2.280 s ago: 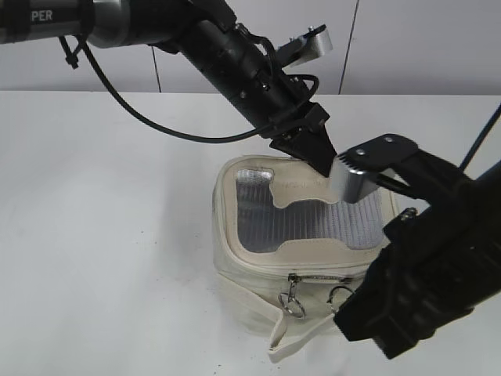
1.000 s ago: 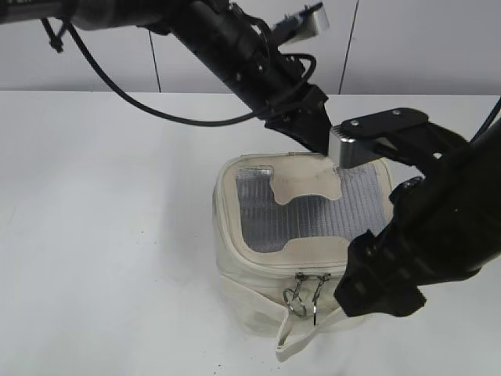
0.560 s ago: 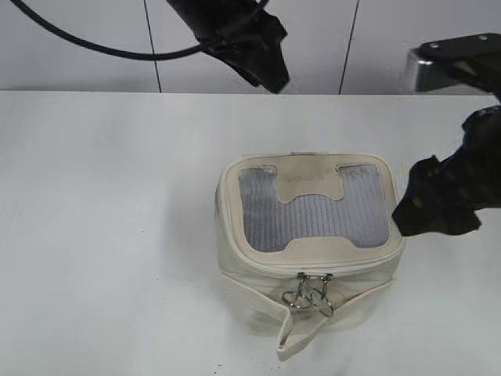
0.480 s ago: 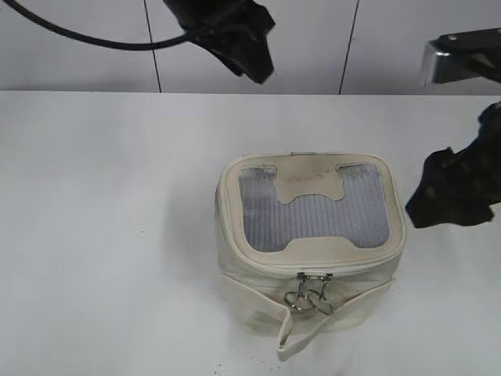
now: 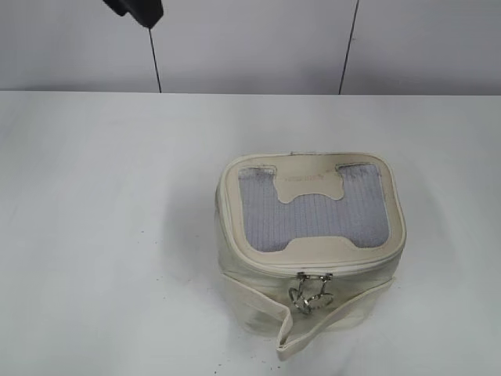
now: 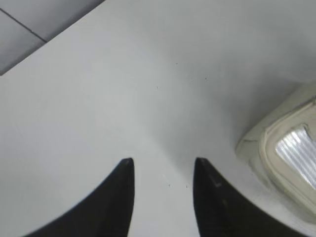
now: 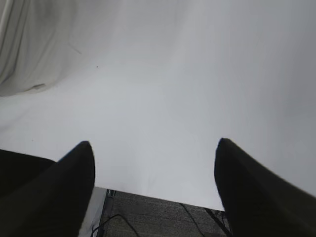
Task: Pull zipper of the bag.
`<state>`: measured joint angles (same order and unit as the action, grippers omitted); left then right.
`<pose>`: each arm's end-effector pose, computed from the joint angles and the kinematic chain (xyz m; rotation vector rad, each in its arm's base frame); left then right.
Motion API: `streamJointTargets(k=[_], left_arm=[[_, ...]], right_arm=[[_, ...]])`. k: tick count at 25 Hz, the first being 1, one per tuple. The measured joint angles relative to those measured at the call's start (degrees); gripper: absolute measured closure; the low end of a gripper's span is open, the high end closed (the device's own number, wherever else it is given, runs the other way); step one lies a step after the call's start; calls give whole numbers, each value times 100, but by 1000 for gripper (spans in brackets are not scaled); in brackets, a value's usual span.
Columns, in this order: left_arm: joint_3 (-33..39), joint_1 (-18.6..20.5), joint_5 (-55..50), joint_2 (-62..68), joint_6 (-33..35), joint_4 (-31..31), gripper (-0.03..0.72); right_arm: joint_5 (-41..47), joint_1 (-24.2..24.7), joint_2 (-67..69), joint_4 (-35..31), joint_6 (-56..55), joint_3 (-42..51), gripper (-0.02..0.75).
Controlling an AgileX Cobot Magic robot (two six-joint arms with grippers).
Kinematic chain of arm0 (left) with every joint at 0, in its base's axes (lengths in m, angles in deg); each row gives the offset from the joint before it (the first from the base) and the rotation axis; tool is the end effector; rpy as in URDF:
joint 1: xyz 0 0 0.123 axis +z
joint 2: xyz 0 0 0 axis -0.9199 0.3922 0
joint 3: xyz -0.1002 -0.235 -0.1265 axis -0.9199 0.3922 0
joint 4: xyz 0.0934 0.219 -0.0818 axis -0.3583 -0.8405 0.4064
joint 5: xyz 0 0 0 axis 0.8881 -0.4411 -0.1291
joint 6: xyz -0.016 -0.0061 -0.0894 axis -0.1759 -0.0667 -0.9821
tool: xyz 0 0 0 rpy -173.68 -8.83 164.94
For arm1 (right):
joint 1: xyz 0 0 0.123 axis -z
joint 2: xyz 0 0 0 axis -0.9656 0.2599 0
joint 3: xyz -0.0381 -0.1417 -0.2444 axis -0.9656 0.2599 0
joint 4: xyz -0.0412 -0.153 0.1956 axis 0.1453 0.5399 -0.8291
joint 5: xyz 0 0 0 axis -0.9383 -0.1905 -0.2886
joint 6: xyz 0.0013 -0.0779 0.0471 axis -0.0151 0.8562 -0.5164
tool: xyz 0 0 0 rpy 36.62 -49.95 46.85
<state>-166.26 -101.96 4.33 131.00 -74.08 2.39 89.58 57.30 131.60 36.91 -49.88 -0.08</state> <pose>0.3010 -0.2008 0.3926 0.8845 2.4215 -0.0642 0.1908 0.0521 0.2989 -0.3836 2.7497 -0.0436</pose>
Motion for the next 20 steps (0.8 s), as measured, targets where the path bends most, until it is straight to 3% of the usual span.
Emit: streamJointTargets(k=[8,14,20], left_arm=[[2531,0,-24,-1850,-146,235,377],[4555,0,441,-3652,-146,890,377],[6097,0,869,-6050,-151,894,377]], right_arm=[[404,0,-1470,-173,0,105,150],[274,0,-2975,-360,11,1095,150],[219,0,-4822,-378,17,1862,150]])
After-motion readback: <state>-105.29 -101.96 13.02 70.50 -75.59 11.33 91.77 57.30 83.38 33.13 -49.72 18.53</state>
